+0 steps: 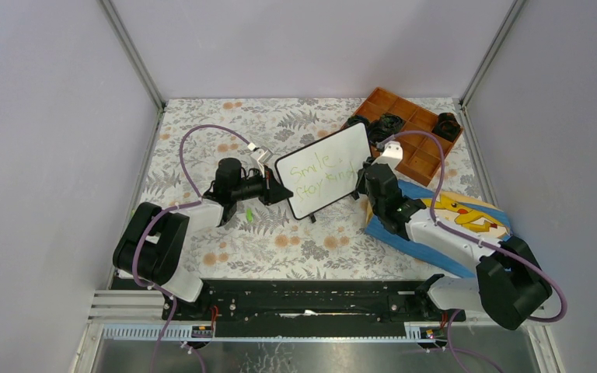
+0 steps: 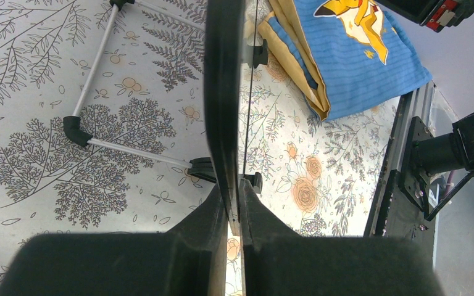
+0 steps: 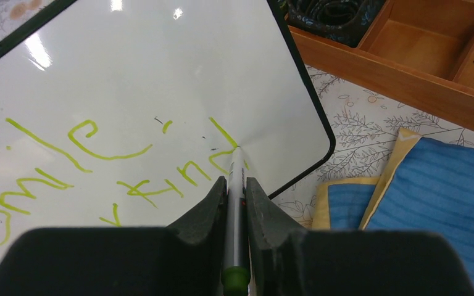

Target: Write a sentence on the whiteboard

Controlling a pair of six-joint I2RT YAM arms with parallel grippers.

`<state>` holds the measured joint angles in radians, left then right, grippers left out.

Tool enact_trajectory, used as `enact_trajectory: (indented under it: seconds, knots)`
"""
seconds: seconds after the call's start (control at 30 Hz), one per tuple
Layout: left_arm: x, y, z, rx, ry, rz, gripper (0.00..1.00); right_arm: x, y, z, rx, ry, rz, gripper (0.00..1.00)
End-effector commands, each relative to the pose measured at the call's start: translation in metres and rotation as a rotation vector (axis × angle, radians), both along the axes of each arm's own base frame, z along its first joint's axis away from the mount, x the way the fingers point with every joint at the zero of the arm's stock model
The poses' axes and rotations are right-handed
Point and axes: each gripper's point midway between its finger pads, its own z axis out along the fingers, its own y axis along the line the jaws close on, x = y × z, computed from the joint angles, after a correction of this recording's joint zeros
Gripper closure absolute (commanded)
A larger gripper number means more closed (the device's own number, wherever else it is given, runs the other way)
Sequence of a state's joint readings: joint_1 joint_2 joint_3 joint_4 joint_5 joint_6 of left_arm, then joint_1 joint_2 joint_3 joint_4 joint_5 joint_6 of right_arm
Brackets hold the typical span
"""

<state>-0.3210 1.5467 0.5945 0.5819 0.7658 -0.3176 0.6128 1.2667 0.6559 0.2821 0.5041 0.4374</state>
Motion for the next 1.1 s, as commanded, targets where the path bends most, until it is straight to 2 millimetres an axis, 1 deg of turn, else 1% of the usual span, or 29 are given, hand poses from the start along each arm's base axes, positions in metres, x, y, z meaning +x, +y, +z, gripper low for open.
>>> enact_trajectory:
  seconds: [0.0,0.1,0.3,0.43,0.5,0.63,0.7,0.83,0.97,1.07]
  knots:
    - [-0.016,0.008,-0.043,0.123,0.104,0.007,1.0,0.013,0.001,0.049,0.07,-0.125,-0.021,1.0]
    - [-0.016,0.008,-0.044,0.126,0.105,0.008,1.0,0.007,0.001,0.052,0.075,-0.122,0.001,1.0]
    - [-0.015,0.009,-0.045,0.134,0.101,0.016,1.0,-0.018,0.006,0.058,0.126,-0.127,0.091,1.0]
    - [-0.014,0.01,-0.045,0.138,0.103,0.02,1.0,-0.026,0.001,0.055,0.133,-0.133,0.088,1.0]
    - [-0.014,0.01,-0.046,0.14,0.104,0.02,1.0,-0.027,0.008,0.057,0.158,-0.142,0.123,1.0]
    - [-0.015,0.01,-0.048,0.143,0.112,0.021,1.0,-0.033,0.039,0.056,0.232,-0.134,0.252,1.0]
    - [-0.015,0.01,-0.048,0.145,0.113,0.021,1.0,-0.036,0.049,0.057,0.245,-0.147,0.281,1.0]
    - [-0.015,0.011,-0.047,0.147,0.106,0.024,1.0,-0.037,0.059,0.06,0.243,-0.16,0.296,1.0]
    - [-0.015,0.011,-0.047,0.149,0.11,0.024,1.0,-0.031,0.061,0.06,0.24,-0.158,0.283,1.0]
    - [-0.015,0.011,-0.047,0.15,0.108,0.023,1.0,-0.026,0.059,0.059,0.233,-0.158,0.253,1.0]
